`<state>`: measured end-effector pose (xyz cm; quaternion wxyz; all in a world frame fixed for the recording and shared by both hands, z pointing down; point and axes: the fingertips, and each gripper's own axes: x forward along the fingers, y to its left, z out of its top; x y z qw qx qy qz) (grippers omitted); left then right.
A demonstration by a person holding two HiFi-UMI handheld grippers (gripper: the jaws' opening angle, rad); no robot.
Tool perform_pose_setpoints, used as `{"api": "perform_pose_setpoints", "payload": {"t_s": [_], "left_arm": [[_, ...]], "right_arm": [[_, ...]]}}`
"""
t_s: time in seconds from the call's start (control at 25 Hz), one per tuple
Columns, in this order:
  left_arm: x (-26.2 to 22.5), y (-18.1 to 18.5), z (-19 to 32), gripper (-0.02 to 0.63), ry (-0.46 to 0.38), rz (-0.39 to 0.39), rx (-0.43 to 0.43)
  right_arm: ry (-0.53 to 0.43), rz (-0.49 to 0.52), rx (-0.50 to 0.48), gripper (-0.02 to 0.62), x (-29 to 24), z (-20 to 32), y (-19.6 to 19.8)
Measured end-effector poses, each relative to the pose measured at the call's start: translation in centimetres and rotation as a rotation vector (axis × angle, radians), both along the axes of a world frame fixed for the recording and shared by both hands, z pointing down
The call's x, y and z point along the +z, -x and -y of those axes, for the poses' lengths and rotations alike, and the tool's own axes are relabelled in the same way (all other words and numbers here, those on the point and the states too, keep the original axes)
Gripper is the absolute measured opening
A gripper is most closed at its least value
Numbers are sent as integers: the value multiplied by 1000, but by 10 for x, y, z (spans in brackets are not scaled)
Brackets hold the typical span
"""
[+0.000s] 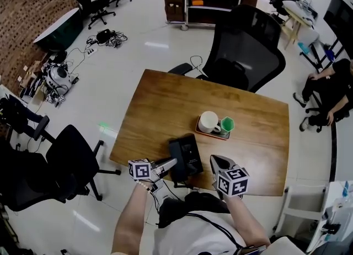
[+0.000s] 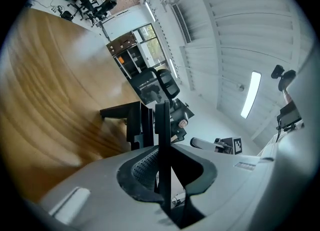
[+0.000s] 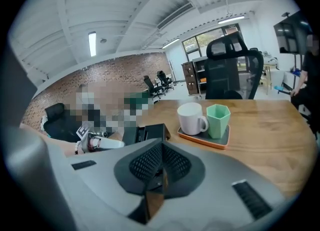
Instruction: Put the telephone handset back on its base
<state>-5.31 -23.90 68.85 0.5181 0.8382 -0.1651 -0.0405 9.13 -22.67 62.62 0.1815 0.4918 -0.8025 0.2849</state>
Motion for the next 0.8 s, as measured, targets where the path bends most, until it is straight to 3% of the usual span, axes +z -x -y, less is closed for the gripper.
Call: {"api": "perform_pose_setpoints", "payload": {"t_s": [0.44, 0.8], "left_arm": [[11, -3, 10, 75, 0, -4, -27], [25, -3, 15, 75, 5, 55, -61]], "right_arm": [[16, -7, 2, 2, 10, 0, -9], [17, -6, -12, 2, 11, 1, -9]]}}
